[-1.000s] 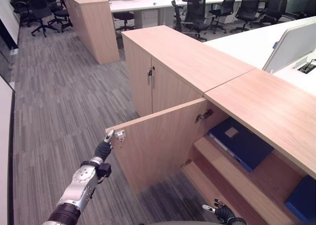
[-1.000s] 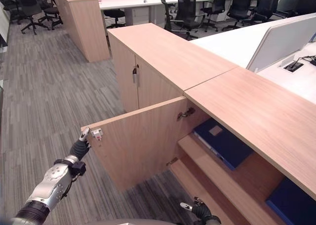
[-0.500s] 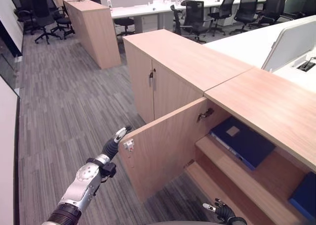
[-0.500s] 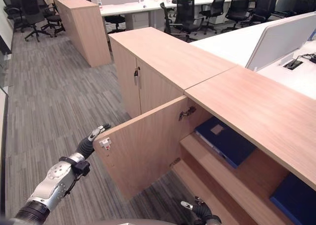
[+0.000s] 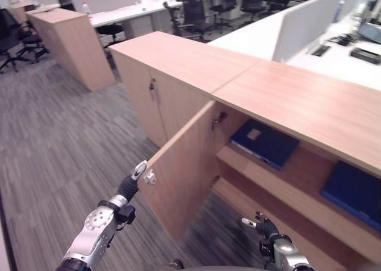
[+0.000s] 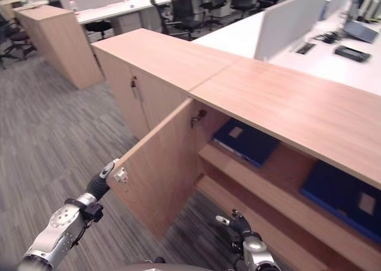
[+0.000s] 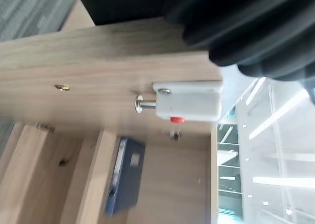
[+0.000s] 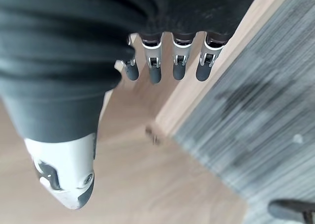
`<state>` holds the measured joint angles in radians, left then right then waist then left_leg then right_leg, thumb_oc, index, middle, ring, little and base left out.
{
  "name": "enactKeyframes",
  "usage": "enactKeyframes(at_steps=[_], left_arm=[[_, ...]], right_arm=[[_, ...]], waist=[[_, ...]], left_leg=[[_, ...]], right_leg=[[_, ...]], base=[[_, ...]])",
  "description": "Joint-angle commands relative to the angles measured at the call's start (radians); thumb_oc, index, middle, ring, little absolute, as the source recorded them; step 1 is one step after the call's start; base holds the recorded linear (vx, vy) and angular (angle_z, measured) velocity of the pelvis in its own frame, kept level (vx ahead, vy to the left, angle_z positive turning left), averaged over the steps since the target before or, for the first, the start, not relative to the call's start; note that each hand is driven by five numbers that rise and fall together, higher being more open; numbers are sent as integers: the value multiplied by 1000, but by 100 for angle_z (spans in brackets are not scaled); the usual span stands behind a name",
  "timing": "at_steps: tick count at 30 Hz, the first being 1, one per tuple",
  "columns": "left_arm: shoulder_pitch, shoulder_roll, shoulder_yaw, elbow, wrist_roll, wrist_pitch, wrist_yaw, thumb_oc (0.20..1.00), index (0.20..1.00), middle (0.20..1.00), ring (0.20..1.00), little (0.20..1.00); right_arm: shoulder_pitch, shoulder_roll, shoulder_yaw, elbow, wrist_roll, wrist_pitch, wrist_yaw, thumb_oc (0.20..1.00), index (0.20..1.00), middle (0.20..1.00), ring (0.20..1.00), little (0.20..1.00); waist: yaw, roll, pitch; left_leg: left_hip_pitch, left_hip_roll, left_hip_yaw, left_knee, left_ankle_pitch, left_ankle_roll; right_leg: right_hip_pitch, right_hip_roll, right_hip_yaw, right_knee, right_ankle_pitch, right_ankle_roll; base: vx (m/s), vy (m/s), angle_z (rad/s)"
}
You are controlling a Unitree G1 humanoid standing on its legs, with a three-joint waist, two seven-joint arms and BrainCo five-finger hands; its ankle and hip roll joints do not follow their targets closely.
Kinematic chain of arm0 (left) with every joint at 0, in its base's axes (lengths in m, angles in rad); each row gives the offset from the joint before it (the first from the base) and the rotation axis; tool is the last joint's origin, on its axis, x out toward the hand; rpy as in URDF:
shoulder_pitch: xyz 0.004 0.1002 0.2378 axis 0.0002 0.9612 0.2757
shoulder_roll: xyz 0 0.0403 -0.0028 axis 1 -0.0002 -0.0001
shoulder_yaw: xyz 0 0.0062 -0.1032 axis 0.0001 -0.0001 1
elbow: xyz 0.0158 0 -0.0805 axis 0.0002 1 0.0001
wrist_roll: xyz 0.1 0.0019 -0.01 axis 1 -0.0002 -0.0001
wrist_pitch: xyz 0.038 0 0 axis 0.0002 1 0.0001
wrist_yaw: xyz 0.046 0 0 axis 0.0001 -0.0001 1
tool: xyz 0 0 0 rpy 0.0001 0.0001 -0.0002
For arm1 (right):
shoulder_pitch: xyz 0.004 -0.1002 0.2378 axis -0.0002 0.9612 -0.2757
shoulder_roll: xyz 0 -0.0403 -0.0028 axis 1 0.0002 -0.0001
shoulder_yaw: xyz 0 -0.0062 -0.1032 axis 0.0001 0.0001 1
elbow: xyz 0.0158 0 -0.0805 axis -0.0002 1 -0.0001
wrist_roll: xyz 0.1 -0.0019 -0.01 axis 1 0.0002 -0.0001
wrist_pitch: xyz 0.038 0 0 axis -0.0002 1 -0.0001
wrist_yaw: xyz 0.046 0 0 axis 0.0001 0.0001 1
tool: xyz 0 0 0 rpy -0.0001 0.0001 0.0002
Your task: Put the empty folder in the office cabinet
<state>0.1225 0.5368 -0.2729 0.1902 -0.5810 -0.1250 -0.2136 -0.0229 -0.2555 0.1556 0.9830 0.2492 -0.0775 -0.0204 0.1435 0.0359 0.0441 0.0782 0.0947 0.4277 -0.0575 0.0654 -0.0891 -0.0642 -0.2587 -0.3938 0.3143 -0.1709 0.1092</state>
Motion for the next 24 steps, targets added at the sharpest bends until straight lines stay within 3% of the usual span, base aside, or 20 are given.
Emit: enactKeyframes(at_steps=[1, 7, 9, 10, 11, 13, 14, 15, 19, 20, 21, 22, 24], left_arm=[[-199, -148, -112, -86, 5, -10, -28, 1000, 1000, 1000, 1000, 1000], [-204, -203, -145, -66, -9, -6, -20, 1000, 1000, 1000, 1000, 1000], [-234, -245, -182, -42, -11, -1, -19, 1000, 1000, 1000, 1000, 1000], [-235, -245, -182, -41, -11, -1, -19, 1000, 1000, 1000, 1000, 1000], [-259, -264, -206, -23, -11, 2, -18, 1000, 1000, 1000, 1000, 1000], [-265, -268, -212, -17, -8, 0, -14, 1000, 1000, 1000, 1000, 1000], [-274, -275, -216, -2, -6, -12, 10, 1000, 1000, 1000, 1000, 1000], [-280, -279, -221, 9, -4, -17, 20, 1000, 1000, 1000, 1000, 1000], [-318, -298, -224, 66, 17, -41, 61, 1000, 1000, 1000, 1000, 1000], [-319, -299, -225, 68, 17, -42, 61, 1000, 1000, 1000, 1000, 1000], [-347, -295, -212, 105, 33, -55, 82, 1000, 1000, 1000, 1000, 1000], [-368, -291, -195, 136, 45, -64, 99, 1000, 1000, 1000, 1000, 1000], [-398, -290, -166, 198, 50, -78, 121, 1000, 1000, 1000, 1000, 1000]], right_arm=[[-35, -12, 47, -44, 33, -27, -3, 1000, 1000, 1000, 1000, 1000], [-28, -46, 47, -79, 35, -32, -7, 1000, 1000, 1000, 1000, 1000], [-24, -78, 47, -95, 40, -43, -10, 1000, 1000, 1000, 1000, 1000], [-24, -78, 47, -95, 40, -42, -10, 1000, 1000, 1000, 1000, 1000], [-12, -85, 48, -98, 48, -47, -18, 1000, 1000, 1000, 1000, 1000], [-10, -90, 49, -99, 49, -46, -20, 1000, 1000, 1000, 1000, 1000], [-30, -103, 72, -94, 42, -44, -27, 1000, 1000, 1000, 1000, 1000], [-39, -104, 85, -90, 40, -43, -29, 1000, 1000, 1000, 1000, 1000], [-54, -93, 115, -67, 45, -40, -21, 1000, 1000, 1000, 1000, 1000], [-54, -93, 114, -67, 45, -41, -20, 1000, 1000, 1000, 1000, 1000], [-62, -95, 122, -54, 43, -41, -14, 1000, 1000, 1000, 1000, 1000], [-67, -96, 129, -47, 40, -40, -7, 1000, 1000, 1000, 1000, 1000], [-61, -89, 133, -42, 43, -38, 3, 1000, 1000, 1000, 1000, 1000]], waist=[[-129, 7, 8], [-182, 38, 6], [-230, 54, 16], [-230, 55, 18], [-245, 50, 27], [-255, 51, 39], [-249, 52, 48], [-238, 49, 53], [-188, 25, 41], [-189, 24, 42], [-178, 19, 38], [-172, 17, 42], [-174, 15, 42]], left_leg=[[19, -10, -22, 28, -75, 59], [27, 24, 14, 33, -44, 25], [8, 87, 53, 115, -22, -26], [8, 90, 53, 119, -23, -27], [-17, 144, 74, 182, 13, -54], [-17, 177, 72, 228, 22, -71], [-34, 184, -4, 276, 81, -87], [-43, 163, -80, 281, 88, -82], [-79, 35, -395, 148, -18, -38], [-77, 33, -396, 146, -19, -37], [-112, -16, -501, 123, -20, -41], [-129, -36, -547, 113, -18, -44], [-123, -31, -554, 98, -15, -49]], right_leg=[[112, 5, 15, -154, 128, 68], [146, 60, 84, -259, 125, 52], [191, 99, 143, -346, 121, 36], [192, 101, 144, -348, 122, 35], [212, 118, 157, -374, 113, 19], [232, 133, 169, -383, 103, 7], [223, 153, 226, -383, 99, -5], [224, 153, 248, -380, 94, -6], [209, 147, 346, -371, 94, 2], [211, 145, 345, -371, 91, 3], [211, 154, 385, -374, 93, 4], [213, 158, 411, -370, 90, 5], [216, 167, 448, -374, 89, 8]], base=[[-9, -168, -41], [-28, -143, -51], [-58, -233, -134], [-67, -204, -98], [-29, -126, -80], [0, -123, -76], [20, -70, -86], [32, -49, -115], [113, -23, -104], [155, -13, -101], [178, -25, -91], [204, -23, -59], [88, -8, -68]])
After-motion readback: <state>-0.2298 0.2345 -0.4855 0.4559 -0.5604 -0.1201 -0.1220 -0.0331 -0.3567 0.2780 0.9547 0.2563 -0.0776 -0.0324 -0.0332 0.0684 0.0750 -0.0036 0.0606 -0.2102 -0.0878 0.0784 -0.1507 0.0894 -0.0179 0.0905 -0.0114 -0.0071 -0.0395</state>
